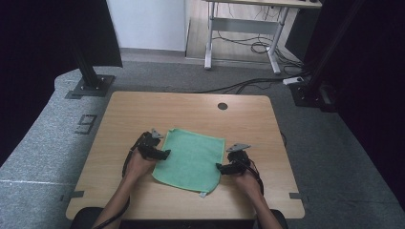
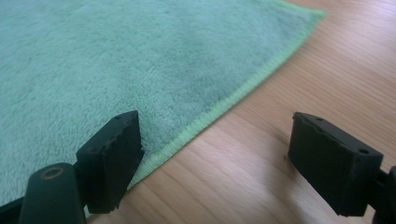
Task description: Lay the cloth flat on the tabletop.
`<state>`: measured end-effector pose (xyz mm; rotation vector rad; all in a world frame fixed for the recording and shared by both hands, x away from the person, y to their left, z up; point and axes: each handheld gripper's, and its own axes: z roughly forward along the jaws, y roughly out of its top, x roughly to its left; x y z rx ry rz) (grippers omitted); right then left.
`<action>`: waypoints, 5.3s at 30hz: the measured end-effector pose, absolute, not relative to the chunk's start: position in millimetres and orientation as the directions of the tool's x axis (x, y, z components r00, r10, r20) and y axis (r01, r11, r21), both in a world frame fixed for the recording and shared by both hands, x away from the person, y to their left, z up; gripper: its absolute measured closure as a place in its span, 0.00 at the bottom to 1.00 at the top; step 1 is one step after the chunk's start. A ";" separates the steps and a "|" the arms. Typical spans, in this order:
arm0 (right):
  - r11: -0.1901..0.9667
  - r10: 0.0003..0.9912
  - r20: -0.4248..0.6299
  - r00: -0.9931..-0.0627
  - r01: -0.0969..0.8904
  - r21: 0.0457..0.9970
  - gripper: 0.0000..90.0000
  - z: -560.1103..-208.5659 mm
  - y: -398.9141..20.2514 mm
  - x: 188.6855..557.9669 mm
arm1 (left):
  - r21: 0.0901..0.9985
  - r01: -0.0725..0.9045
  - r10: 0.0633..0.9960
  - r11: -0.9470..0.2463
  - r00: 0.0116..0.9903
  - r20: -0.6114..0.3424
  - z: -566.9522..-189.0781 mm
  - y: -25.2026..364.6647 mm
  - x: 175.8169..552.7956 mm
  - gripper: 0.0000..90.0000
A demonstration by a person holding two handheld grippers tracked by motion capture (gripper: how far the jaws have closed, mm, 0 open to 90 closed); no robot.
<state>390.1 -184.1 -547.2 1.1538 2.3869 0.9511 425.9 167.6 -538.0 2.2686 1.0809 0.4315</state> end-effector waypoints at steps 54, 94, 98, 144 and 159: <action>0.404 0.815 0.015 -0.580 0.586 0.702 0.17 -549.8 -201.4 395.0 | 0.743 0.562 0.862 -0.363 0.505 0.039 -512.6 176.1 474.0 0.14; 0.441 0.785 -0.003 -0.619 0.556 0.705 0.15 -534.8 -210.1 386.5 | 0.699 0.551 0.799 -0.456 0.600 0.048 -523.7 197.5 377.6 0.05; 0.424 0.783 0.031 -0.622 0.569 0.705 0.15 -534.5 -215.9 374.5 | 0.710 0.565 0.810 -0.420 0.586 0.013 -523.7 212.5 363.4 0.06; 0.539 0.674 -0.004 -0.738 0.489 0.686 0.57 -508.6 -109.8 429.5 | 0.670 0.580 0.777 -0.462 0.630 -0.009 -547.5 190.0 355.9 0.07; 0.584 0.564 0.095 -0.820 0.478 0.657 0.85 -533.3 -94.4 409.1 | 0.673 0.582 0.781 -0.457 0.625 -0.009 -547.8 189.3 355.0 0.08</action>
